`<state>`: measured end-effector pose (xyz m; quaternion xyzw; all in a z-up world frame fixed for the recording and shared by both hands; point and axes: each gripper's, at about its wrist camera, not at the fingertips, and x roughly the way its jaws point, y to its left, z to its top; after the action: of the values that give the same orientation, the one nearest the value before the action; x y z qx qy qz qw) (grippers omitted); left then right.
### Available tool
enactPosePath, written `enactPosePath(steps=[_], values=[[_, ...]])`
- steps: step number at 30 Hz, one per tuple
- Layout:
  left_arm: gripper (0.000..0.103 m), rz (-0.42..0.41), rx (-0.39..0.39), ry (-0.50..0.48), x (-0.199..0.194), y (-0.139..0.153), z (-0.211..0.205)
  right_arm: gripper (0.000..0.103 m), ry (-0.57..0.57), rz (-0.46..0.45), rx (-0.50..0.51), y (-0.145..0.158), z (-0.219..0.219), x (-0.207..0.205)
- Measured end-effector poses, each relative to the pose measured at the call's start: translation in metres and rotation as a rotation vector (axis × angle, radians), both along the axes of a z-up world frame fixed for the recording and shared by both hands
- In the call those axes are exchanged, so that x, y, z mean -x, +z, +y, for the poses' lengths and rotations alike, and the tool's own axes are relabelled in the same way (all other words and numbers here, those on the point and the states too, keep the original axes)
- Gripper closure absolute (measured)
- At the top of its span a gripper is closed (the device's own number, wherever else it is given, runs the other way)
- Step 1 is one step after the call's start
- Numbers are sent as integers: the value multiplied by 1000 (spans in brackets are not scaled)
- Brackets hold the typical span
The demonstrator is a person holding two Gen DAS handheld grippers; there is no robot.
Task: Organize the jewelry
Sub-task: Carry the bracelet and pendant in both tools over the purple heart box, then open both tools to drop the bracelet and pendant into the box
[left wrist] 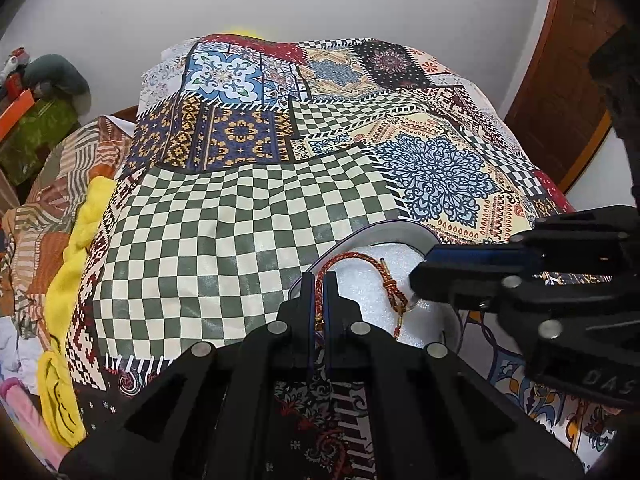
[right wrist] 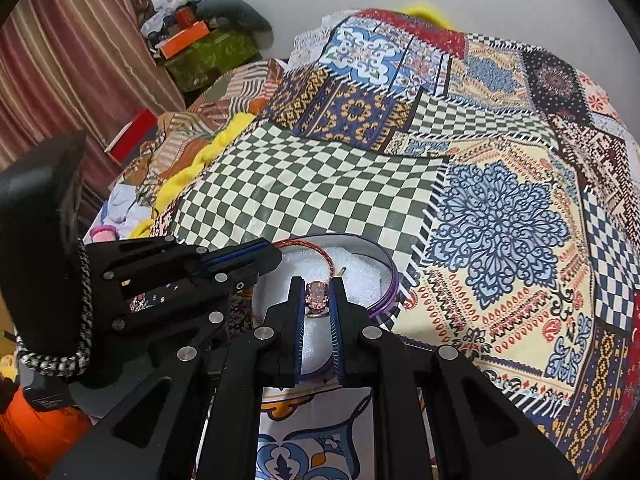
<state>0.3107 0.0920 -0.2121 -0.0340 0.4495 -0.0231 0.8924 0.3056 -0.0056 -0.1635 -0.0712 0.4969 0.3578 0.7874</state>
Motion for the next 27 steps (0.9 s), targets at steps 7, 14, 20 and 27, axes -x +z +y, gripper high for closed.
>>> enactPosePath(steps=[7, 14, 20, 27], values=[[101, 1, 12, 2, 0, 1, 3, 92, 15, 12, 37, -9, 5, 0], [95, -10, 15, 18, 9, 11, 6, 92, 13, -17, 50, -1, 4, 1], [90, -38, 7, 23, 25, 30, 4, 89, 3, -51, 36, 19, -4, 10], [71, -84, -7, 26, 50, 54, -2, 77, -29, -124, 30, 44, -22, 31]])
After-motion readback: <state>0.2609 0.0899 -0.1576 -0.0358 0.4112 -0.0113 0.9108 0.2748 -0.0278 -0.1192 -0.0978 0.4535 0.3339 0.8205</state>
